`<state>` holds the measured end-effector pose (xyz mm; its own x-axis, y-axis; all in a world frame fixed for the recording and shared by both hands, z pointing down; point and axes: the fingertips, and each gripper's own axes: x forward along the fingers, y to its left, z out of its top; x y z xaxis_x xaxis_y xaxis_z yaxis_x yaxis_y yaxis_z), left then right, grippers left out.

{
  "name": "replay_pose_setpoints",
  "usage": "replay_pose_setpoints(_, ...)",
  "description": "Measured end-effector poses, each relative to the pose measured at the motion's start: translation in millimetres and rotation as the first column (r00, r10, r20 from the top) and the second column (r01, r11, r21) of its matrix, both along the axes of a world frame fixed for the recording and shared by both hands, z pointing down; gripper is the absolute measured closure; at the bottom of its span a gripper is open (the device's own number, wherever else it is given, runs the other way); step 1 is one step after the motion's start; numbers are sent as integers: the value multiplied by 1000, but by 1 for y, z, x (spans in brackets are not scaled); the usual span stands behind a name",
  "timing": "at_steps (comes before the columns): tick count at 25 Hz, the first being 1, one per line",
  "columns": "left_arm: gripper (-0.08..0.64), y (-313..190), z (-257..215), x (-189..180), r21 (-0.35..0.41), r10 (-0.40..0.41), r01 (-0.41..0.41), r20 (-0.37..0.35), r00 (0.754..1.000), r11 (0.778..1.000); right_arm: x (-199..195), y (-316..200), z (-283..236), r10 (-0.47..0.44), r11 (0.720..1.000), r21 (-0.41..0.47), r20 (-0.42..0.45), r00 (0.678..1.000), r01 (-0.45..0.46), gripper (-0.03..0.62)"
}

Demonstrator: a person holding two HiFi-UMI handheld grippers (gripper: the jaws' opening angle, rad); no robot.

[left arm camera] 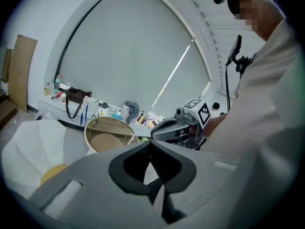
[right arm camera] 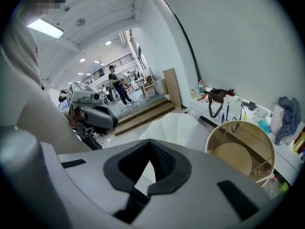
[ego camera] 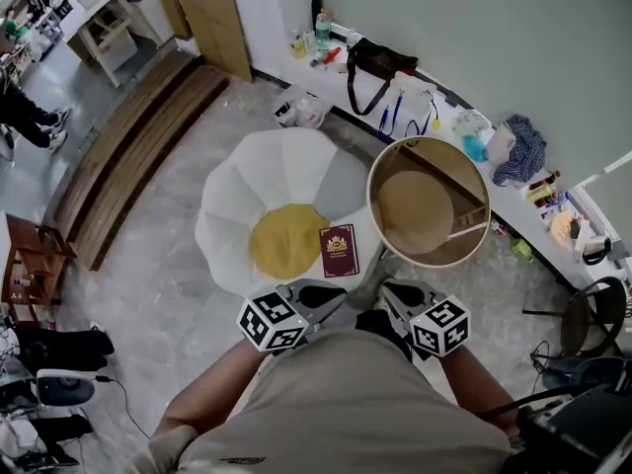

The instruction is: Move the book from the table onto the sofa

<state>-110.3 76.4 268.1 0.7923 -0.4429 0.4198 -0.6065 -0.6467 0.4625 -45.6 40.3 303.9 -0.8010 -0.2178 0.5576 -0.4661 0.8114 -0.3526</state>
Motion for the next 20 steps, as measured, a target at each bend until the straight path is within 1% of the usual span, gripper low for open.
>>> replay_pose_setpoints(4,552,9,-4,-8,18,3,-3,4,1000,1000,-8,14,-6,-13,1000,18,5,1000,13,580)
replay_pose_setpoints(14,552,24,-3,-17,29,-4,3,11,1000,1000,-17,33,-11,-25,999,47,-3,1000,26,581)
replay_pose_setpoints(20,552,30,2,-20,18,-11,11,3,1000,1000,-19,39,-10,-28,998,50,-14,1000,28,581)
